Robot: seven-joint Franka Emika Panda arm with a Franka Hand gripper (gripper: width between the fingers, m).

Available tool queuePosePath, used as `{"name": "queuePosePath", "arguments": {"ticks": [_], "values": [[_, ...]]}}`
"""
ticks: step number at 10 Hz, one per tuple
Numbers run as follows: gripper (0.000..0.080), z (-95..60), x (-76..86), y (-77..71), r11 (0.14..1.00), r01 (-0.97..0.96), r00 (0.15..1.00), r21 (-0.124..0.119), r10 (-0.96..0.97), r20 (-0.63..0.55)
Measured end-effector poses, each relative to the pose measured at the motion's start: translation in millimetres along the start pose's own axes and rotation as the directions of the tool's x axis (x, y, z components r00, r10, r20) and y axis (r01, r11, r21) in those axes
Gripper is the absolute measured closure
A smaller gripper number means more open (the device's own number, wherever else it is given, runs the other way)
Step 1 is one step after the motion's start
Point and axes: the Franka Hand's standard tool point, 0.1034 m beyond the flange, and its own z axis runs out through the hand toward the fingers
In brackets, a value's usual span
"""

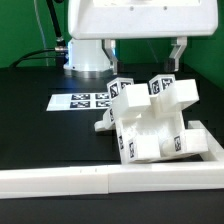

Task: Assemble chair

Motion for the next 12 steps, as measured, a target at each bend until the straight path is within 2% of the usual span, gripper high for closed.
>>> {"name": "queuePosePath", "arguments": {"ticks": [1,8,12], "values": [[0.0150,1.0,4.8,3.1,1.000,0.000,1.000,-0.004,0.000,-0.003],[0.0150,7.9,3.5,3.7,1.000,-0.012,1.000,-0.009,0.012,0.004],[0.0150,14.1,8.7,5.3,1.000,-0.021,1.000,-0.017,0.021,0.005]]}}
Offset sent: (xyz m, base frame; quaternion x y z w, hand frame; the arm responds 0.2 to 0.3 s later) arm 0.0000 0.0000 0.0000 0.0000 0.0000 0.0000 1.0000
